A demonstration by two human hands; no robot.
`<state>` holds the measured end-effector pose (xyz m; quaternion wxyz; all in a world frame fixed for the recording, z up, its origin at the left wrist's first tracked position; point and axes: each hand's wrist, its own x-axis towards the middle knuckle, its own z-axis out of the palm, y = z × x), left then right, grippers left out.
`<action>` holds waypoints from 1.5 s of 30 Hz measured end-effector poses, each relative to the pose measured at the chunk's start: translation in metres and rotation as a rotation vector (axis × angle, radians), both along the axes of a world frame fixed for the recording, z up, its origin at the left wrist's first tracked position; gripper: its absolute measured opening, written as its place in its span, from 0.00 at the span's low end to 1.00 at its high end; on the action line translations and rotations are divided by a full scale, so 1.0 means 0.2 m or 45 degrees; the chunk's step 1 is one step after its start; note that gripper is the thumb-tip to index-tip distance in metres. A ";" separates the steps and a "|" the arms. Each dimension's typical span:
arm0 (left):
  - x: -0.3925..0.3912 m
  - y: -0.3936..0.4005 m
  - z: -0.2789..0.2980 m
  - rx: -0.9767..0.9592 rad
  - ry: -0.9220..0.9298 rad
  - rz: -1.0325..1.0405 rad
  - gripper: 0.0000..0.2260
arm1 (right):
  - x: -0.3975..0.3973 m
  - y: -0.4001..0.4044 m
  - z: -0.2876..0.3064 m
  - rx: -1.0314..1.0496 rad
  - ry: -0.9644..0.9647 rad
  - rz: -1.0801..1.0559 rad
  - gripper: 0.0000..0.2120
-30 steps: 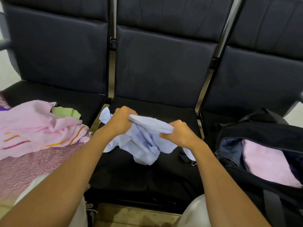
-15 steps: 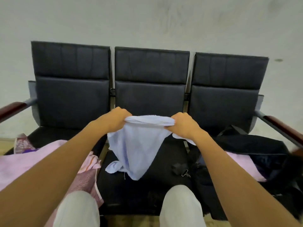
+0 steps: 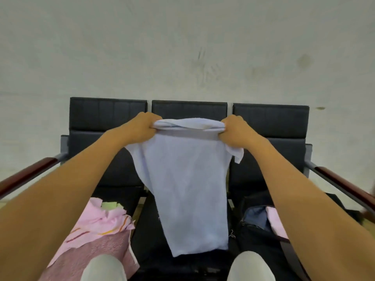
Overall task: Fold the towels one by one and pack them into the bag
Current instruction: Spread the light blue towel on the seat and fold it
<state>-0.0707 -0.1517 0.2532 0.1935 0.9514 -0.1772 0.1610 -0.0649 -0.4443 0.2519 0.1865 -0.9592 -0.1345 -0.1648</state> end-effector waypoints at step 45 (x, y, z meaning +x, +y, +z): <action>0.24 0.01 -0.88 0.327 0.657 -0.152 0.16 | 0.22 -0.03 -1.02 -0.230 0.772 0.230 0.06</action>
